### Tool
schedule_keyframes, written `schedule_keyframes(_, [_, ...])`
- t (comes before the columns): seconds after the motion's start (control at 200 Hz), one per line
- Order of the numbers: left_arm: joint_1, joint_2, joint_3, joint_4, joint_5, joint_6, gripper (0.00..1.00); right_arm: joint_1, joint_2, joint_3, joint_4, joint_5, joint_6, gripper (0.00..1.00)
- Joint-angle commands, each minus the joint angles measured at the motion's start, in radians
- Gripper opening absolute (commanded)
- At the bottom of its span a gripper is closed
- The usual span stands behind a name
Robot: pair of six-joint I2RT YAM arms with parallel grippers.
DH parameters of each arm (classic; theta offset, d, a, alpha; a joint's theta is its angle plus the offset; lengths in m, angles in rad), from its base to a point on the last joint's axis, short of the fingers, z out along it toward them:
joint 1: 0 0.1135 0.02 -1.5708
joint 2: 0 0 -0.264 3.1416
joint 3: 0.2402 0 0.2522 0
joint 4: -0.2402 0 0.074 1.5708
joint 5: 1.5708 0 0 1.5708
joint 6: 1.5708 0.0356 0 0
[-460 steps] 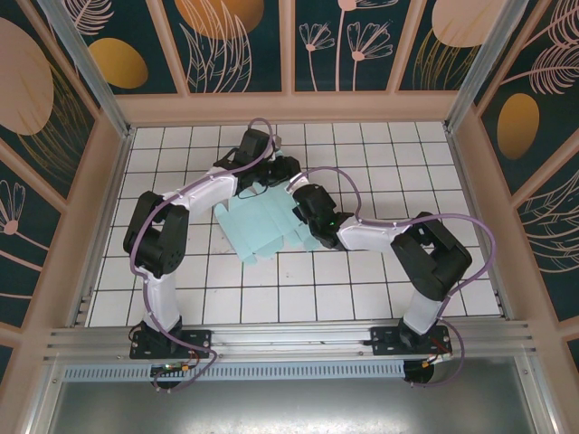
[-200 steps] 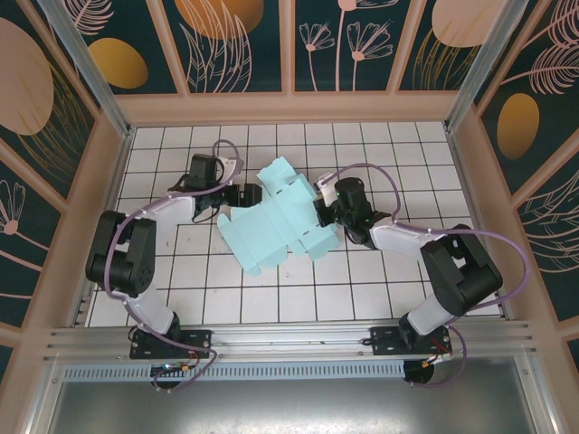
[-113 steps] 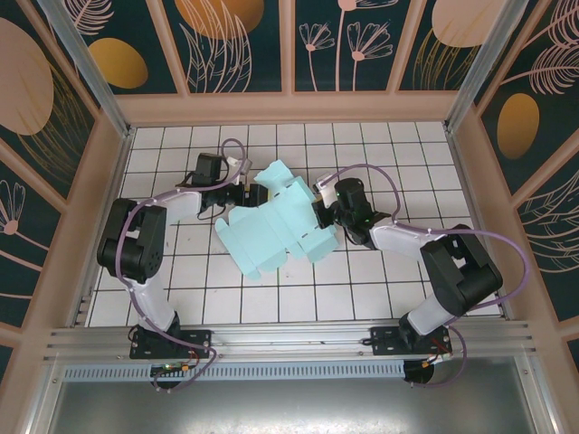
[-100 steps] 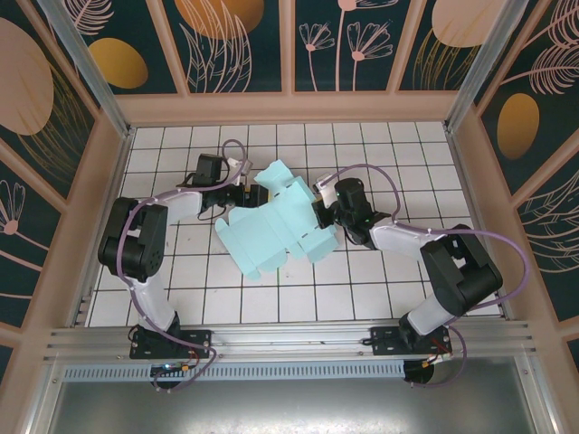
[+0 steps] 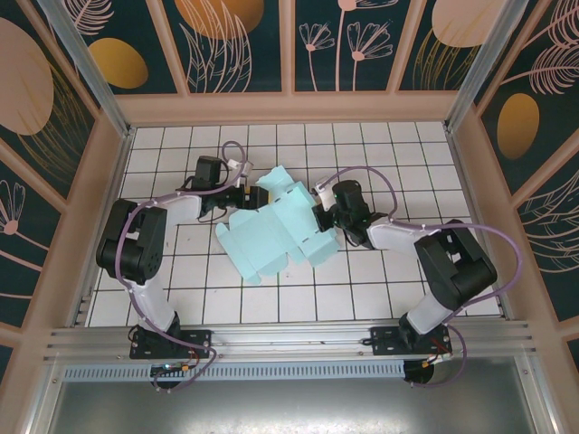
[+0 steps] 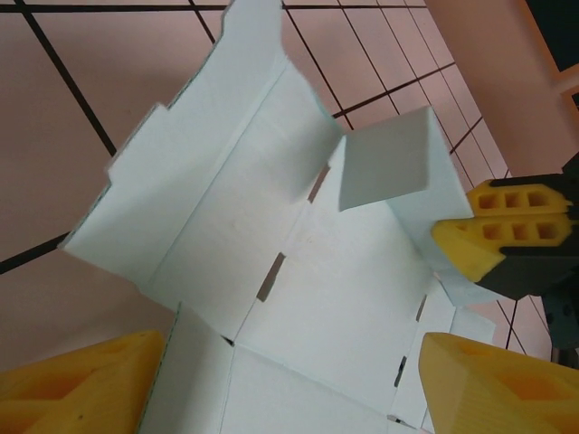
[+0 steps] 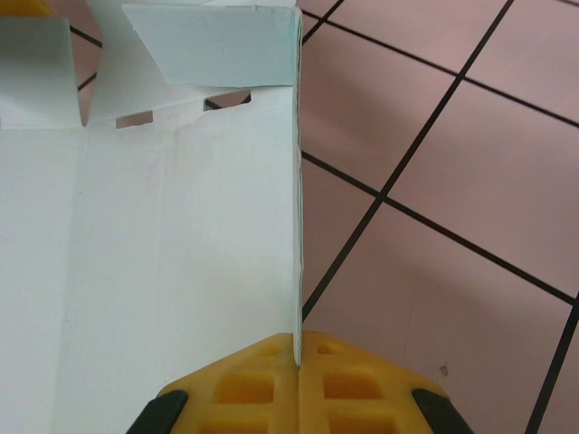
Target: Fold the paper box
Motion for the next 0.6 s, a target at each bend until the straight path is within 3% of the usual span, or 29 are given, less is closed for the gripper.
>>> schedule_keyframes(0.0, [-0.031, -0.034, -0.005, -0.014, 0.011, 0.047, 0.74, 0.008, 0.023, 0.043, -0.007, 0.021, 0.008, 0.00])
schedule_keyframes(0.245, [-0.100, -0.026, -0.027, -0.050, -0.046, 0.076, 0.74, 0.027, 0.045, 0.067, -0.030, 0.074, -0.007, 0.00])
schedule_keyframes(0.596, [-0.117, 0.086, -0.059, -0.077, -0.098, 0.059, 0.71, 0.040, 0.053, 0.090, -0.053, 0.106, -0.015, 0.00])
